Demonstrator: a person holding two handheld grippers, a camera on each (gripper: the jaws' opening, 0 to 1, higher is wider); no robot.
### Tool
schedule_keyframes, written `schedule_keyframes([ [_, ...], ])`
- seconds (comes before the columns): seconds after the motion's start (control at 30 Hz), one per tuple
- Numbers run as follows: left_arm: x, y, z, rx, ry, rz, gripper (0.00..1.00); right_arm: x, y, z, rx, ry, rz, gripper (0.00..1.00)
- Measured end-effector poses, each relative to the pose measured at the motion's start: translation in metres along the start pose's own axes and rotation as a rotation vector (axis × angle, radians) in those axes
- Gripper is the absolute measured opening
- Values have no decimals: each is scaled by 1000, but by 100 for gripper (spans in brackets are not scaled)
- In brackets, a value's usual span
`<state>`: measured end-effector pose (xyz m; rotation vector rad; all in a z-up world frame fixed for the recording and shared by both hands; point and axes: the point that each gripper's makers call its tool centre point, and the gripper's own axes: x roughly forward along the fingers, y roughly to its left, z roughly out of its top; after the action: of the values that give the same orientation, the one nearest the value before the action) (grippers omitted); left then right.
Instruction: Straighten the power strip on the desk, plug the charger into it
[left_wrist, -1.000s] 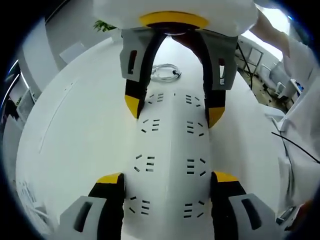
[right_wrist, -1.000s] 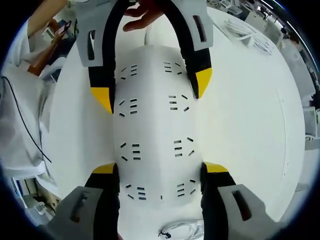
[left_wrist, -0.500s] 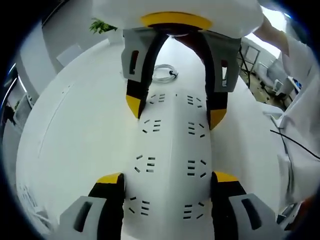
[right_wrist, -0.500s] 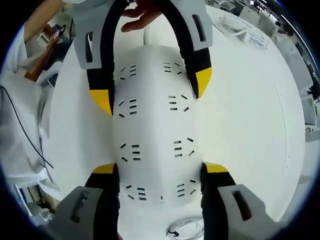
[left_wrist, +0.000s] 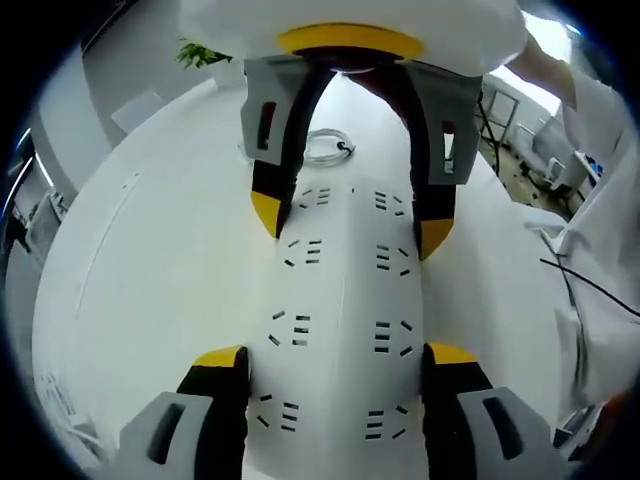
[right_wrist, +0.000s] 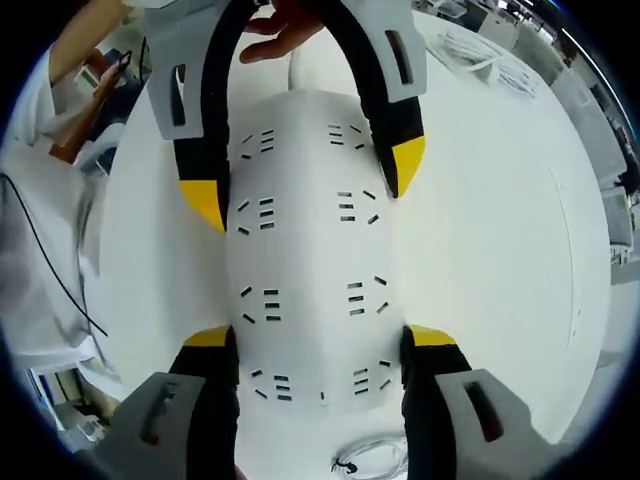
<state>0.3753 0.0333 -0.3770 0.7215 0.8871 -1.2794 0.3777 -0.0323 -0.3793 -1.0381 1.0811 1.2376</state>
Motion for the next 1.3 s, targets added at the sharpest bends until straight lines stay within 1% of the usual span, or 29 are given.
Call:
schedule_keyframes([
  [0.23,1,-1,0,-20,16,11,71,0,0,-1,-17,-10,3,64],
  [0.3,0,-1,0,-22,23,13,71,-1,0,-1,-20,-27,5,65],
  [0.33,1,-1,0,-22,24,13,71,-1,0,0,-20,-57,6,65],
  [0.4,0,-1,0,-24,23,14,71,-4,0,4,-8,-140,12,64],
  [0.43,1,-1,0,-26,23,14,70,-9,-1,5,24,-189,12,63],
  [0.47,1,-1,0,-30,26,16,70,-15,-3,6,59,-243,11,63],
  [0.53,1,-2,1,-33,34,19,70,-32,-9,6,91,-350,-9,65],
  [0.57,1,-2,1,-32,36,19,70,-49,-15,6,124,-456,-35,66],
  [0.6,1,-2,0,-32,38,19,70,-59,-19,6,141,-516,-47,67],
  [0.63,1,-2,0,-33,37,19,71,-77,-26,2,175,-631,-71,67],
  [0.67,1,-2,0,-33,35,19,71,-85,-30,-2,194,-683,-87,67],
  [0.7,1,-2,0,-33,32,19,71,-95,-38,-10,222,-749,-120,67],
  [0.73,1,-2,0,-34,27,19,71,-105,-50,-24,258,-825,-183,66],
  [0.8,1,-1,0,-35,21,19,71,-111,-69,-49,315,-895,-289,65],
  [0.83,1,-1,0,-35,20,19,71,-109,-77,-62,354,-916,-327,63],
  [0.87,1,-1,0,-34,19,19,71,-103,-83,-73,392,-923,-350,62],
  [0.9,1,-1,0,-34,20,19,71,-95,-87,-83,422,-919,-359,62],
  [0.97,1,0,0,-33,21,18,71,-79,-96,-99,461,-878,-385,62],
  [1.0,1,0,0,-33,20,18,71,-76,-99,-102,468,-868,-402,61],
  [1.07,1,0,0,-33,18,18,71,-72,-108,-101,429,-881,-450,59],
  [1.1,1,0,0,-34,18,18,71,-72,-111,-99,421,-894,-455,58],
  [1.2,0,0,0,-33,15,17,71,-68,-114,-90,409,-920,-435,54],
  [1.27,0,0,0,-32,13,16,71,-62,-117,-88,395,-911,-434,51],
  [1.3,0,0,0,-32,14,17,71,-58,-119,-88,396,-901,-434,52],
])
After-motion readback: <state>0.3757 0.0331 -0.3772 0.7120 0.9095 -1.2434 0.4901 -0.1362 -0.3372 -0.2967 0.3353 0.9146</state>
